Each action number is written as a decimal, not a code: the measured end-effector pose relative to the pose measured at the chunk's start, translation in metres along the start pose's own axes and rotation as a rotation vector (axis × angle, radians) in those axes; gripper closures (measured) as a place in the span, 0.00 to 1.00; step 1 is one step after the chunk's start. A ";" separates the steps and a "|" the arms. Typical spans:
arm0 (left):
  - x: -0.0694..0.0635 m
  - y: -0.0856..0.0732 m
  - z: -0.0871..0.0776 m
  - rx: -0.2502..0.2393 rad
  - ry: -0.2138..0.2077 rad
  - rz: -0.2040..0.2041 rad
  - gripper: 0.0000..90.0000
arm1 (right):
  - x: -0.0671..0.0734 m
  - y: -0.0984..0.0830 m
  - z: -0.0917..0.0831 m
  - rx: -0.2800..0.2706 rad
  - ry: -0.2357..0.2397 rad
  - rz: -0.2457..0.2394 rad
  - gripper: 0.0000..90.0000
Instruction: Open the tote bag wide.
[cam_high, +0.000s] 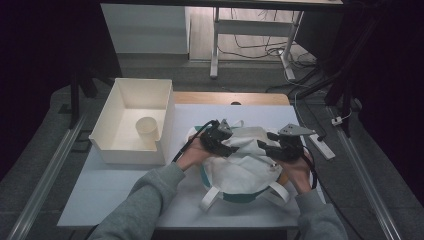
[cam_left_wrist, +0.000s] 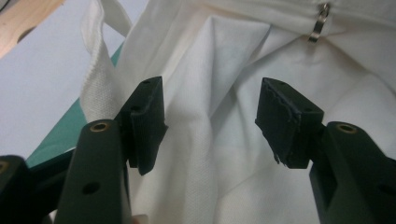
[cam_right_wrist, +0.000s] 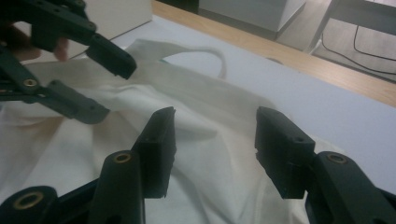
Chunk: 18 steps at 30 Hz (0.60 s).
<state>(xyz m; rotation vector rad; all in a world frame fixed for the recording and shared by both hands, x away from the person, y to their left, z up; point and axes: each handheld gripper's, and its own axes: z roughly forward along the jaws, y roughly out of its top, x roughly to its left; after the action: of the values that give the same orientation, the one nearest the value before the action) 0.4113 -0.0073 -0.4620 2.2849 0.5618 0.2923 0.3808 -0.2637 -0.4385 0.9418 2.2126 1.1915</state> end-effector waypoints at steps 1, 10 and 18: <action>0.000 0.000 0.002 0.008 -0.001 0.001 0.46 | 0.000 0.000 0.000 0.000 0.000 0.000 0.53; 0.004 -0.008 0.015 0.060 0.021 -0.004 0.52 | 0.020 -0.001 -0.008 0.032 0.051 -0.044 0.53; 0.011 -0.016 0.023 0.085 0.023 -0.036 0.81 | 0.049 0.001 0.003 0.114 0.168 -0.127 0.51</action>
<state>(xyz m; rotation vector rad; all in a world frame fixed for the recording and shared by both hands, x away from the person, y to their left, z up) 0.4248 -0.0063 -0.4891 2.3535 0.6377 0.2827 0.3505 -0.2255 -0.4424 0.7542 2.4561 1.1335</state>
